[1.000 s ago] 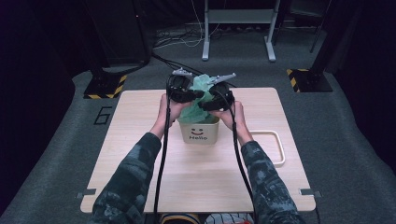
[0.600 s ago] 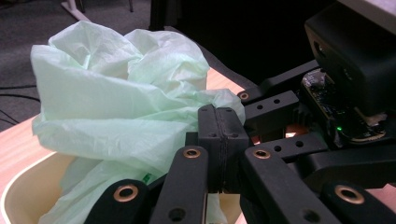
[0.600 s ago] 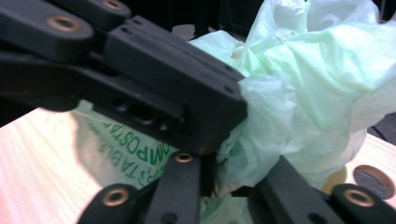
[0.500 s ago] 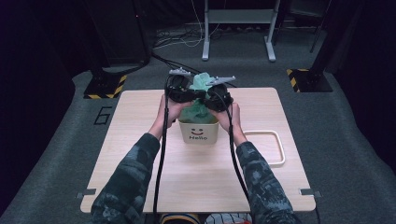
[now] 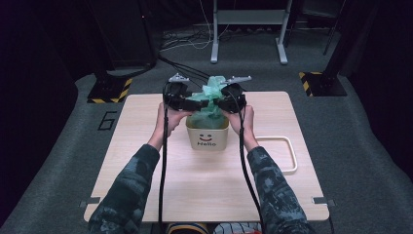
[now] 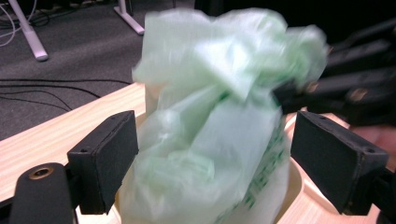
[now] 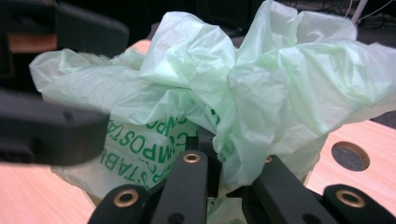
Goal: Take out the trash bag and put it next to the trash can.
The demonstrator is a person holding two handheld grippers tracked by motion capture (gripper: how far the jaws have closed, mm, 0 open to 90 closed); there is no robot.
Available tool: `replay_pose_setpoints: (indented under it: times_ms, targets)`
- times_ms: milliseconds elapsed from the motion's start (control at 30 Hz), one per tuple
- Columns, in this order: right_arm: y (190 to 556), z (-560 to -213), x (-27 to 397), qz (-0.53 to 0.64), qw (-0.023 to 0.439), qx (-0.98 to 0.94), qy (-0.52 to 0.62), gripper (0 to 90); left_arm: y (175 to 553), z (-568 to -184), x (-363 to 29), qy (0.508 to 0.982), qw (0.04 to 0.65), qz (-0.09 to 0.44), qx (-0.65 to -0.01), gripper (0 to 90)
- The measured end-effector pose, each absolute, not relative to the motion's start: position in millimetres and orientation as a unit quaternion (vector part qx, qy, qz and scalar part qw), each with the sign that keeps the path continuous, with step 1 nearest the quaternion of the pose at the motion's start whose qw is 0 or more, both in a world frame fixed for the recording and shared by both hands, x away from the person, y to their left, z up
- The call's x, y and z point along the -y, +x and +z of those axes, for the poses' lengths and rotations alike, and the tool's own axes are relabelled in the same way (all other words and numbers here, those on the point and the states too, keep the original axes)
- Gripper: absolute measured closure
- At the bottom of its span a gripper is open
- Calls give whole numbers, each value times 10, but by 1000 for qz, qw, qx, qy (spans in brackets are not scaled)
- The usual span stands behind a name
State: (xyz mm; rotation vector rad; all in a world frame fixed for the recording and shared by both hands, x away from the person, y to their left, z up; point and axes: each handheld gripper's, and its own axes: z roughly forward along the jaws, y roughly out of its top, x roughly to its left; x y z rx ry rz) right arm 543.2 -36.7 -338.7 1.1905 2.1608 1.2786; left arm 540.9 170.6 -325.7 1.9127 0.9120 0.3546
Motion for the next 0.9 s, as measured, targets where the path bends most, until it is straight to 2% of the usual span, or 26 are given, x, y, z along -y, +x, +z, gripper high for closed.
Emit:
replay_pose_setpoints:
  times_ms: [100,267,500,900]
  targets:
    - [5412,-3358,361,460,173,-763,420,897,5425,-3324,-1656,796,457,148,-367,101]
    - [5372,-3301,282,475,146,-764,412,897,5443,-3423,-1500,805,449,156,-354,98]
    - [5299,-3241,185,480,119,-771,401,897,5462,-3533,-1348,811,439,178,-344,167]
    - [5274,-3242,251,483,116,-767,406,877,5398,-3559,-1272,815,455,194,-302,689]
